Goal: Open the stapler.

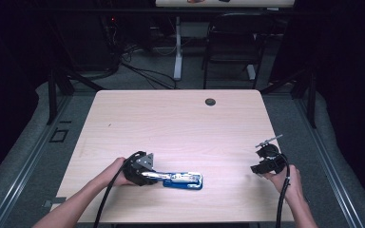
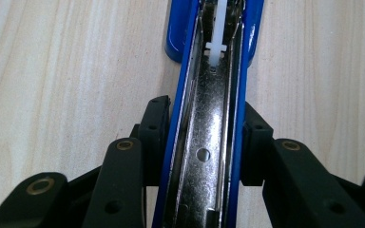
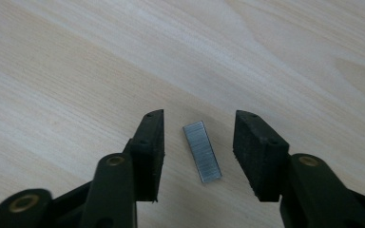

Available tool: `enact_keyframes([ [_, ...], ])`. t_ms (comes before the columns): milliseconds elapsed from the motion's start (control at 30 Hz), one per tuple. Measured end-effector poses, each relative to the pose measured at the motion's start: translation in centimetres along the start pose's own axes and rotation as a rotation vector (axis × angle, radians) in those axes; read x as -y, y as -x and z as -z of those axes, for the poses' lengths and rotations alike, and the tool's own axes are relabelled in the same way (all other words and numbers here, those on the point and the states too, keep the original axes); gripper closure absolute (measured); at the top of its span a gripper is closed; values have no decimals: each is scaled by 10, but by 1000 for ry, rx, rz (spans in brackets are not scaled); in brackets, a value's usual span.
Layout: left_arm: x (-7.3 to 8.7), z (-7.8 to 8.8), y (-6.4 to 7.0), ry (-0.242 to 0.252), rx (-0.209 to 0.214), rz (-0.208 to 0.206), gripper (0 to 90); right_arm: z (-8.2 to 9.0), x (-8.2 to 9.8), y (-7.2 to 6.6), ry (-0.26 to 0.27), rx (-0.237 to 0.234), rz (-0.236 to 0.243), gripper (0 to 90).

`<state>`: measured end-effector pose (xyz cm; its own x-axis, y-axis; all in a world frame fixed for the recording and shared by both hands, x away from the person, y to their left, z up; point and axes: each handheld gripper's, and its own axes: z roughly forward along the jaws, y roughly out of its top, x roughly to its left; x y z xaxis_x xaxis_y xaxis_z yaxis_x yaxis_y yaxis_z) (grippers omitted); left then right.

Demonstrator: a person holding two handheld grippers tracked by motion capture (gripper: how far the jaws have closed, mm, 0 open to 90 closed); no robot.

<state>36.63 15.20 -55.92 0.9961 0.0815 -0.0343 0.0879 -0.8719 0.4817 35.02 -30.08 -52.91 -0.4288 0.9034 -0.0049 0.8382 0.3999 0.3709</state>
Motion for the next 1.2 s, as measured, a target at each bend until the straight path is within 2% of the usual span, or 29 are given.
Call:
enact_keyframes([
  [133,0,0,0,-1,0,0,629,-3,0,0,-25,-4,25,651],
  [200,0,0,0,0,1,0,629,-5,-1,0,-24,-11,26,666],
  [267,0,0,0,1,-5,0,628,-7,-2,1,-46,-11,42,693],
  [367,0,0,0,0,1,1,629,-9,-2,1,-46,-4,37,710],
  [400,0,0,0,1,1,1,629,-10,-2,1,-52,-15,43,712],
  [433,0,-1,1,9,-15,3,629,-10,-2,1,-52,-9,40,716],
  [467,0,-1,1,8,-14,2,629,-12,-1,1,-38,-7,28,729],
  [533,0,-1,1,8,-14,2,629,-12,-2,2,-63,-20,42,732],
  [600,0,0,0,2,-4,2,629,-14,-3,3,-72,-12,47,745],
  [633,0,-1,1,8,-14,3,629,-15,-3,3,-77,-11,47,748],
  [667,0,0,0,0,2,1,629,-16,-3,2,-74,-15,43,751],
  [733,0,-1,1,8,-17,3,629,-17,-3,2,-83,-12,50,766],
  [800,0,-1,1,8,-15,2,629,-18,-3,2,-91,-16,51,780],
  [900,0,-1,1,8,-16,3,629,-18,-3,2,-92,-11,51,784],
  [933,0,0,0,1,2,1,629,-18,-3,2,-90,-10,50,785],
  [1000,0,0,0,1,4,1,629,-18,-3,2,-92,-6,49,786],
  [1067,0,-1,1,8,-14,3,629,-17,-3,2,-94,-6,52,787],
  [1200,0,-1,1,8,-15,3,629,-13,-4,2,-72,-8,44,787],
])
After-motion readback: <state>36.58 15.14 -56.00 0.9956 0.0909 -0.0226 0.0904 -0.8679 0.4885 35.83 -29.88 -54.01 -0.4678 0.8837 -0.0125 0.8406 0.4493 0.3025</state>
